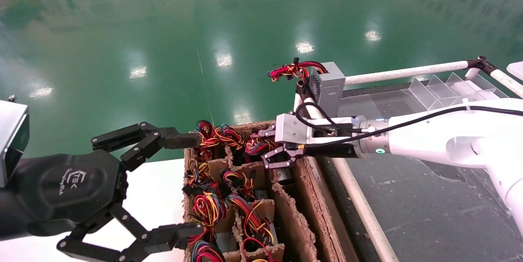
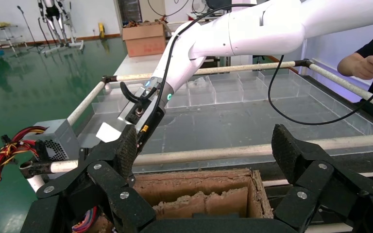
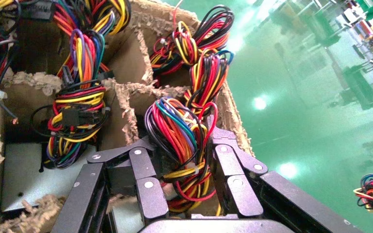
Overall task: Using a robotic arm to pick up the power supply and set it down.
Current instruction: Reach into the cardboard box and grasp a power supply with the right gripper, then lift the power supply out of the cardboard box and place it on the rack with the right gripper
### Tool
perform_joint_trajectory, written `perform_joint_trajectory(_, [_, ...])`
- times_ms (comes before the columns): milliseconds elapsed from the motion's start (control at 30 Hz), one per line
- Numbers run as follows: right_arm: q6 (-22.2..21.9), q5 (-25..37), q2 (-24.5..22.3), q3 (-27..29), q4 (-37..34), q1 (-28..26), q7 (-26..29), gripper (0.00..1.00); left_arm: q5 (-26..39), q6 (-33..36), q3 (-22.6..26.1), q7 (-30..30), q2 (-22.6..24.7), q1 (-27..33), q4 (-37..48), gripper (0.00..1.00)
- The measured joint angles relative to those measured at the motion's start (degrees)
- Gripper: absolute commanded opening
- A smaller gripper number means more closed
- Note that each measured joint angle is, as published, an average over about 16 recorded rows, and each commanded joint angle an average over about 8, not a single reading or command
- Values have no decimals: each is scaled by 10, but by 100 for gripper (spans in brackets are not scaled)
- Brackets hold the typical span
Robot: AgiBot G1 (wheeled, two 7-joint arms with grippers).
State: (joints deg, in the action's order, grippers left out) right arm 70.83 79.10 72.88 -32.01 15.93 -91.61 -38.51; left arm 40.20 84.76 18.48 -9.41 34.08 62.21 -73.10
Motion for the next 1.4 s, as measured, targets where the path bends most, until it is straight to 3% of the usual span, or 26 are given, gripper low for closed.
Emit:
perform_joint_trajectory(500, [19,-55,-40,39,35,4,13,0,0,0,0,0,0,0,0,100])
perform_joint_trajectory(1400, [23,-128,-141,98,181,-43,141,0,0,0,1,0,0,0,0,100])
